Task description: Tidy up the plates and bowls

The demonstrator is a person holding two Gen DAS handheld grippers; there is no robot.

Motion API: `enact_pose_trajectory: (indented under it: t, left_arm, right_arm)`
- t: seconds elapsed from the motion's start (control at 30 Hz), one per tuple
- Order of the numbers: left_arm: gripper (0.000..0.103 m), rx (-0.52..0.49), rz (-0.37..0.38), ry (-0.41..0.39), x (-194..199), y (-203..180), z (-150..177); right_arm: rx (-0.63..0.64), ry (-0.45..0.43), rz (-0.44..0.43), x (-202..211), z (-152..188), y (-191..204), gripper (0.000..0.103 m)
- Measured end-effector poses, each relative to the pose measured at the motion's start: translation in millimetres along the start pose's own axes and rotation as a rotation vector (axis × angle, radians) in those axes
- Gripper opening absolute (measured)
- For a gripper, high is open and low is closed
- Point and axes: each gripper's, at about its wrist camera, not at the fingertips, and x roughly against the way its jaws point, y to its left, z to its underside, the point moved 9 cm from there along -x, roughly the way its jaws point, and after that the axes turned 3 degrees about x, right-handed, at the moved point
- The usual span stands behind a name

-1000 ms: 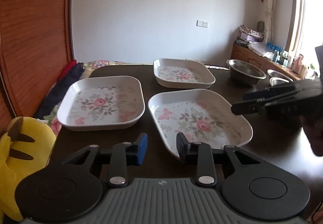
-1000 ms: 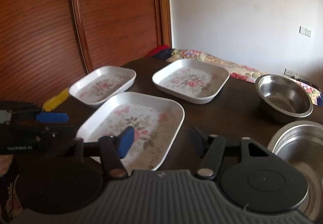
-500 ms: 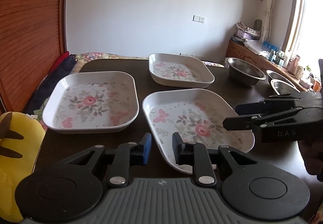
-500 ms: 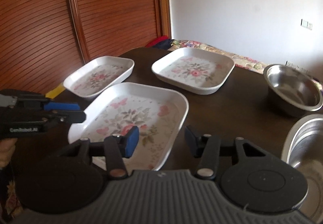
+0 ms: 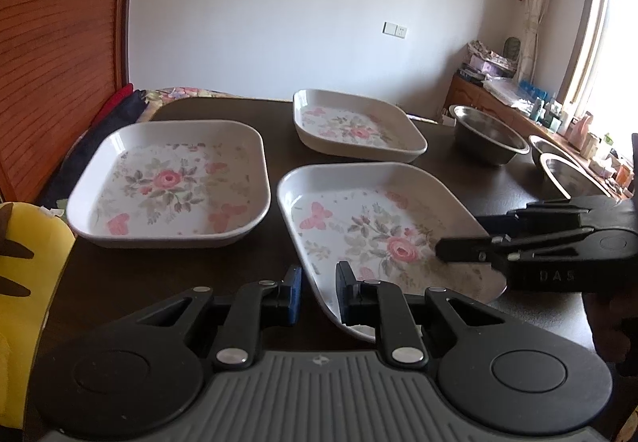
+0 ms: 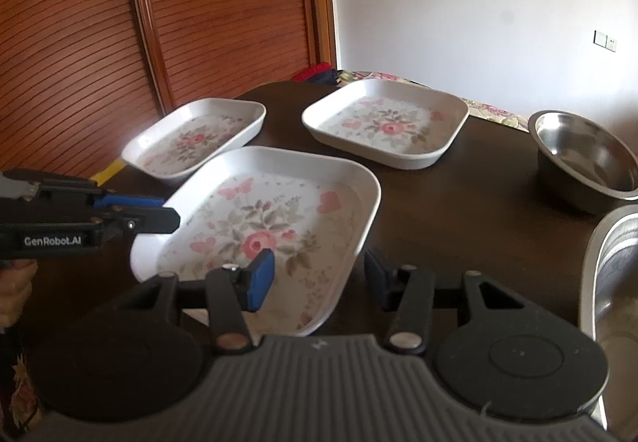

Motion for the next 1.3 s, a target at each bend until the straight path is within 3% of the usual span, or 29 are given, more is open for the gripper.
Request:
enact_pose_trajectory:
  t: [0.13, 0.3, 0.6, 0.87, 1.3]
  left_arm:
    - [0.04, 0.009, -0.01, -0.01, 2, 1, 2]
    - [0.039, -0.001, 0.001, -0.023, 10, -3, 5]
    - [0.039, -0.02, 0.01, -0.066, 32, -17, 1]
    - [0.039, -0.033, 0.029, -0.069, 54, -34, 18]
    - [0.039, -0.081, 0.028, -0.032, 67, -50, 53]
  right_arm:
    - [-0.004, -0.006, 0.008, -2, 2, -1, 0.035]
    - [-0.034, -0.013, 0.008, 2, 4, -7, 0.023]
    - [-0.085, -0.053, -0.001, 18, 5, -11, 0.022]
    - [-0.081, -0.096, 0.012, 46, 6, -8, 0.02]
    - [-0.096, -0.109, 0.026, 75, 43, 3, 0.02]
